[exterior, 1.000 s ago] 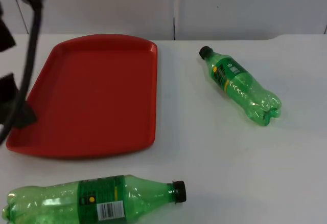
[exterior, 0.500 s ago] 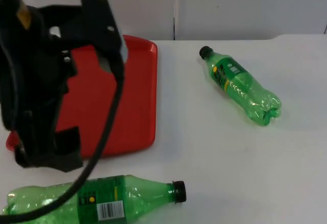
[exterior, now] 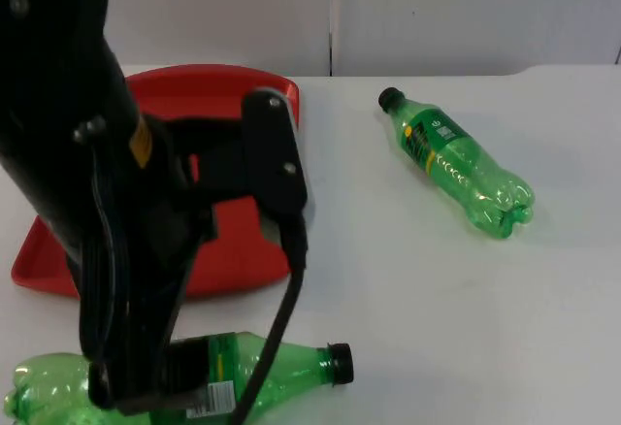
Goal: Place the bottle upright on the tray.
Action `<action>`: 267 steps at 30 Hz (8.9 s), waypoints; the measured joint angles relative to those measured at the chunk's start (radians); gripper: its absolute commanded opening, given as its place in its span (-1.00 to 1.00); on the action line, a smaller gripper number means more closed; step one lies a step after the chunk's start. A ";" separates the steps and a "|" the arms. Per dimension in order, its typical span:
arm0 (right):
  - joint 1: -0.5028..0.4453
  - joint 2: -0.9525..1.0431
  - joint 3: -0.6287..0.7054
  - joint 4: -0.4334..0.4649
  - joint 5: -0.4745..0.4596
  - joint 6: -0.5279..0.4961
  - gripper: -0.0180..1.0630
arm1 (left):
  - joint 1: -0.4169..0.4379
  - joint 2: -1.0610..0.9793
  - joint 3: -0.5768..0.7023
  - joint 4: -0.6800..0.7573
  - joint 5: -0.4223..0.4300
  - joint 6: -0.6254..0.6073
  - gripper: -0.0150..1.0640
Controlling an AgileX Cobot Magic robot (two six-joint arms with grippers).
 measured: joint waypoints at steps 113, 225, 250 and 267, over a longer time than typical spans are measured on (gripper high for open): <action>0.000 0.000 0.000 0.000 0.000 0.004 0.98 | 0.018 -0.383 0.056 -0.273 -0.961 -0.033 -0.98; 0.000 0.000 0.000 0.000 0.000 0.004 0.98 | 0.665 0.819 -0.375 0.313 -1.836 -0.749 0.70; 0.000 0.000 0.000 0.000 0.000 0.004 0.98 | 0.667 0.817 -0.375 0.386 -1.775 -0.775 0.98; 0.000 0.000 0.000 0.000 0.000 0.004 0.98 | 0.667 0.775 -0.281 0.314 -1.732 -0.775 0.98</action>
